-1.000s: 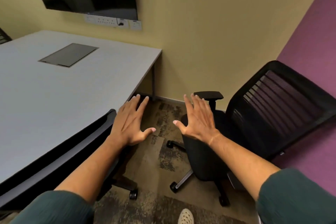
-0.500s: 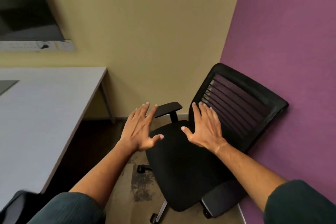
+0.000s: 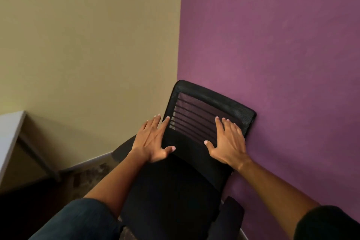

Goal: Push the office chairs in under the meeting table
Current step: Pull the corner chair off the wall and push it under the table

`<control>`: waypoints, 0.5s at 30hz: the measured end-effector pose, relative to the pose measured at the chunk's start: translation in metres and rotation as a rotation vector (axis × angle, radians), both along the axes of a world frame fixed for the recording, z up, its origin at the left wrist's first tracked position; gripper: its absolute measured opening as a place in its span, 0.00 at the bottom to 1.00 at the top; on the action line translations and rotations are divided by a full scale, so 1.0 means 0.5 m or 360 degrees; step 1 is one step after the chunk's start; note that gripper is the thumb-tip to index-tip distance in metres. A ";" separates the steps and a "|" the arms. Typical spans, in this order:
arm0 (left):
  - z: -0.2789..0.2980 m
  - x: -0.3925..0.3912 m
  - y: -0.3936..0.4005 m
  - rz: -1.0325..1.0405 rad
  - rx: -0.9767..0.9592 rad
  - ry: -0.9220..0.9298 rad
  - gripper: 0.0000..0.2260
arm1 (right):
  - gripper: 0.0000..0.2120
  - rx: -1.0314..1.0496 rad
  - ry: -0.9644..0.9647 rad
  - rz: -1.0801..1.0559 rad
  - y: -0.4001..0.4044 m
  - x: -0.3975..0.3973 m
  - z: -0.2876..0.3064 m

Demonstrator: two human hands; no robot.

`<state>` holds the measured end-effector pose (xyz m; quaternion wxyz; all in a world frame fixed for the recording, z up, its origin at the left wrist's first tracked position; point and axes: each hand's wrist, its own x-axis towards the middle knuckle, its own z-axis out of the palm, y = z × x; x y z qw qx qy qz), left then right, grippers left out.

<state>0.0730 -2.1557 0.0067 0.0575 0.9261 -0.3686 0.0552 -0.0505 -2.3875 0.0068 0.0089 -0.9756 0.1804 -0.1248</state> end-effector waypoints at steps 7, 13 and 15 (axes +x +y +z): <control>0.025 0.144 -0.117 -0.0225 -0.0004 -0.0087 0.47 | 0.44 -0.0036 0.0005 -0.0307 -0.079 0.055 0.026; 0.006 0.219 -0.227 -0.0306 0.0018 -0.0093 0.47 | 0.44 -0.0018 0.0068 -0.0373 -0.152 0.113 0.018; -0.008 0.229 -0.254 -0.0308 -0.0004 -0.0094 0.47 | 0.43 -0.0025 0.0052 -0.0355 -0.157 0.131 0.001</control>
